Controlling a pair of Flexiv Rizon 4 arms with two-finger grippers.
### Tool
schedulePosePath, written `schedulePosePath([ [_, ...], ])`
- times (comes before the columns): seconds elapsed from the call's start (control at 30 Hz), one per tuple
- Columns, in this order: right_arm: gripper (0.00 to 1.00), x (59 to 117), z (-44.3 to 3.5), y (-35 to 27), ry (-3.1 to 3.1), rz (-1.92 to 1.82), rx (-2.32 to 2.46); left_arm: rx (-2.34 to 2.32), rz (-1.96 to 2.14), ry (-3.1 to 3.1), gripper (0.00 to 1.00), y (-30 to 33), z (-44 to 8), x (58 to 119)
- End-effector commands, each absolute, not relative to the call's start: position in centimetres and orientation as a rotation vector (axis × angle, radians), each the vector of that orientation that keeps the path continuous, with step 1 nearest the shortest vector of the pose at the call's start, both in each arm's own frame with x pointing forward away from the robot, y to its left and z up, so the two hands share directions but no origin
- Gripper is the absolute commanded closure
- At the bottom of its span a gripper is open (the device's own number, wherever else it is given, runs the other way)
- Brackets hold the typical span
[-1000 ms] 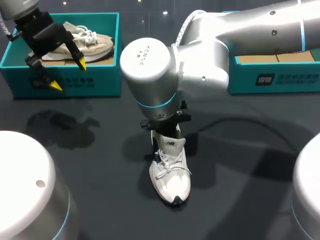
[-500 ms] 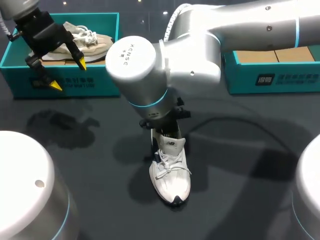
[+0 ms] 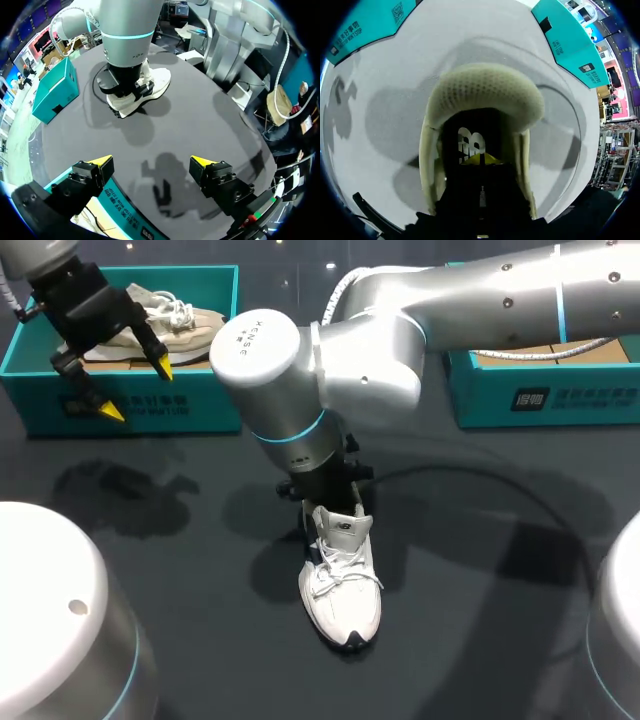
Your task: Take the shoe out of the shoebox, open the shoe tongue, remove and reinsert the insole, then place the shoe into the shoebox
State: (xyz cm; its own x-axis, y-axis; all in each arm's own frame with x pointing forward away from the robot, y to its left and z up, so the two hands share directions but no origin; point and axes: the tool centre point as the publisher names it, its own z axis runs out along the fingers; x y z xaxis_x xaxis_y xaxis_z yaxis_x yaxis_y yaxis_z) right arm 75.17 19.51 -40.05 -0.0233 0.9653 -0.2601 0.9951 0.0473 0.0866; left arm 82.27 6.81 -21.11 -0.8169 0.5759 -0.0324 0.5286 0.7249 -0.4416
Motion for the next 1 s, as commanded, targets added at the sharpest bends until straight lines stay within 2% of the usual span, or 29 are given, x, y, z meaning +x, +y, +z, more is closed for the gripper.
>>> schedulePosePath([
  [0.03,1.0,74.6,-40.5,20.2,2.096,-0.137,1.986,-0.906,0.668,-2.817,0.0,6.9,-21.1,82.3],
  [0.37,1.0,75.2,-36.2,21.8,2.088,-0.082,1.835,-0.906,0.668,-2.817,0.0,6.9,-21.1,82.3],
  [0.7,1.0,78.0,-40.2,21.3,2.211,-0.098,1.849,-0.906,0.668,-2.817,0.0,6.9,-21.1,82.3],
  [1.0,1.0,75.2,-41.6,21.5,2.24,-0.129,1.923,-0.906,0.668,-2.817,0.0,6.9,-21.1,82.3],
])
